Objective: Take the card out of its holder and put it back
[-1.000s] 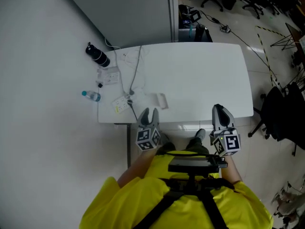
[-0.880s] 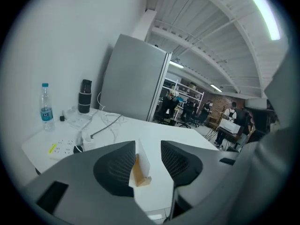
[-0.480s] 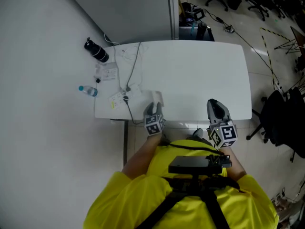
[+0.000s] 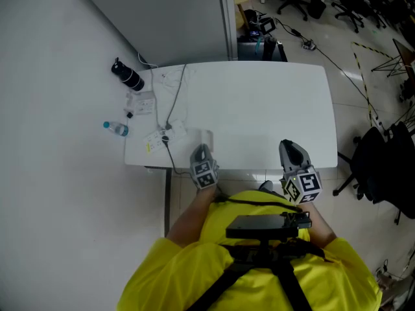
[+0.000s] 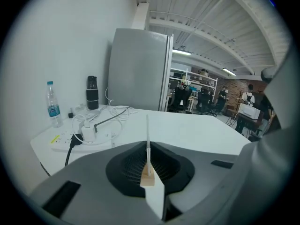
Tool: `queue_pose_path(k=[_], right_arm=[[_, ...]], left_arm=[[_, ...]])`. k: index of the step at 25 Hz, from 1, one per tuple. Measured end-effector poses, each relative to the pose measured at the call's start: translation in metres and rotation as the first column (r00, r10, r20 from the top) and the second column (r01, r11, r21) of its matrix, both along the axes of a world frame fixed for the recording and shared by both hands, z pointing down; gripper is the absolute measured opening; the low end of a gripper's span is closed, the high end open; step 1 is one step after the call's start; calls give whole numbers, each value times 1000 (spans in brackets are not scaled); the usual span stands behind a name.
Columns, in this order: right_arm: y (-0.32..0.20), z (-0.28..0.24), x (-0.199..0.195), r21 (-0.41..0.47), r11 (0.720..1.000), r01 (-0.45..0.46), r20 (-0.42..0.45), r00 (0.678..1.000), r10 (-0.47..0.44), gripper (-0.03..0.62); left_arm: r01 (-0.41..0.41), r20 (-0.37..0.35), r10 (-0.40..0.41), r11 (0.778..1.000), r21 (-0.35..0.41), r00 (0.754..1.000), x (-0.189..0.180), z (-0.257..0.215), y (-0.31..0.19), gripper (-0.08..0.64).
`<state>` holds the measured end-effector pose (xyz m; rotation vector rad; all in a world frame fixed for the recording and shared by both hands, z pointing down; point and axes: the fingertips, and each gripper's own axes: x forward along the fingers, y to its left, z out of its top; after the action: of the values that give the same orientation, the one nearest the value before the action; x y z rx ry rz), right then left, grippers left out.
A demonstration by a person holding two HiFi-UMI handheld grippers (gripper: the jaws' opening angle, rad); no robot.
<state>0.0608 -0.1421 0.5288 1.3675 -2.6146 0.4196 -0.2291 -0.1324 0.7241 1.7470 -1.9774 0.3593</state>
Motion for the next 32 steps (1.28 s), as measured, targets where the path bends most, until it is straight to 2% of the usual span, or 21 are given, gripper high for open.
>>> queue_pose_path(k=[10, 15, 19, 21, 23, 28, 30, 32], right_arm=[[3, 1, -1, 7, 1000, 8, 15, 1000, -8, 34], [1, 5, 2, 0, 1000, -23, 33, 999, 23, 34], [-4, -1, 1, 10, 999, -43, 44, 998, 42, 34], [-6, -5, 1, 18, 998, -53, 49, 997, 52, 34], [-9, -8, 0, 24, 998, -64, 54, 997, 62, 34], [-15, -17, -3, 51, 995, -81, 57, 995, 78, 34], [-16, -23, -5, 65, 995, -81, 52, 996, 78, 34], [-16, -29, -6, 73, 993, -90, 54, 995, 86, 34]], left_arm=[[3, 23, -5, 998, 64, 1000, 0, -19, 3, 9], [-20, 20, 17, 992, 122, 1000, -3, -67, 10, 9], [-38, -8, 41, 976, 216, 999, -7, -129, 15, 9], [-55, -2, 58, 957, 285, 998, -7, -173, 17, 9], [-72, 12, 73, 929, 363, 997, -8, -217, 20, 9], [-103, 55, 87, 833, 544, 995, -8, -306, 24, 10], [-104, 54, 89, 803, 586, 995, -8, -326, 24, 9], [-111, 58, 96, 787, 607, 994, -9, -336, 26, 9]])
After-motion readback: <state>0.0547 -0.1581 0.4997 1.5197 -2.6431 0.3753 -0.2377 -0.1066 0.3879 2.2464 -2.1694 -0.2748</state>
